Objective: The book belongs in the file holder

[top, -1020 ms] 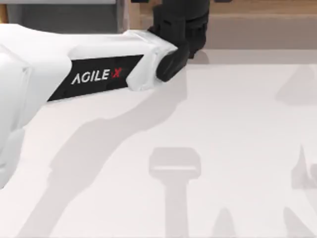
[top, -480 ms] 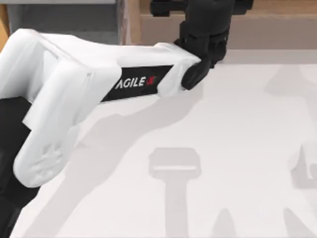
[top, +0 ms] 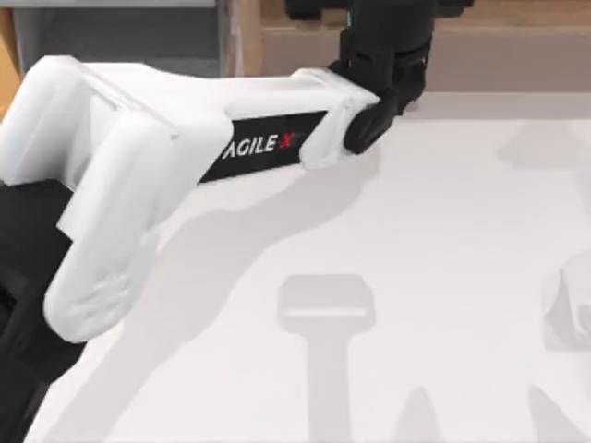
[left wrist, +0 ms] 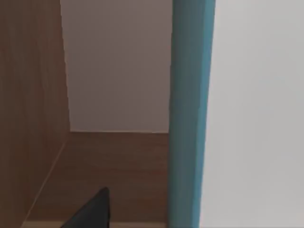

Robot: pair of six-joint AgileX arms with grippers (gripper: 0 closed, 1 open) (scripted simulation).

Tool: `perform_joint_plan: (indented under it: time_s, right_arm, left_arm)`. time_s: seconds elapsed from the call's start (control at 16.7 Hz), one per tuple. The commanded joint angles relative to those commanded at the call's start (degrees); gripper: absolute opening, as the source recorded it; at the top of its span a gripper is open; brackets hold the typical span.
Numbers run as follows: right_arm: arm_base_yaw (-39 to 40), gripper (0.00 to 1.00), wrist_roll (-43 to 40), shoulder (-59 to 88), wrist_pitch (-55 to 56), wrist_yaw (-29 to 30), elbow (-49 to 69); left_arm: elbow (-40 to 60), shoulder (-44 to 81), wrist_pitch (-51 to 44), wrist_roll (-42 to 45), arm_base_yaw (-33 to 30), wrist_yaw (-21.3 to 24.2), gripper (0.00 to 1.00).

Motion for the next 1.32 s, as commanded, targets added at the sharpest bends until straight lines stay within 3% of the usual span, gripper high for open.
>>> perform_joint_plan:
  time_s: [0.3, 1.08, 1.32]
  right_arm:
    - [0.0, 1.00, 0.0, 0.0, 0.0, 0.0, 0.0]
    - [0.0, 1.00, 0.0, 0.0, 0.0, 0.0, 0.0]
    - [0.0, 1.00, 0.0, 0.0, 0.0, 0.0, 0.0]
  left_arm:
    - [1.4, 0.7, -0.6, 0.0, 0.3, 0.3, 1.00]
    - [1.4, 0.7, -0.6, 0.0, 0.3, 0.3, 0.02]
    - [1.4, 0.7, -0.6, 0.0, 0.3, 0.3, 0.00]
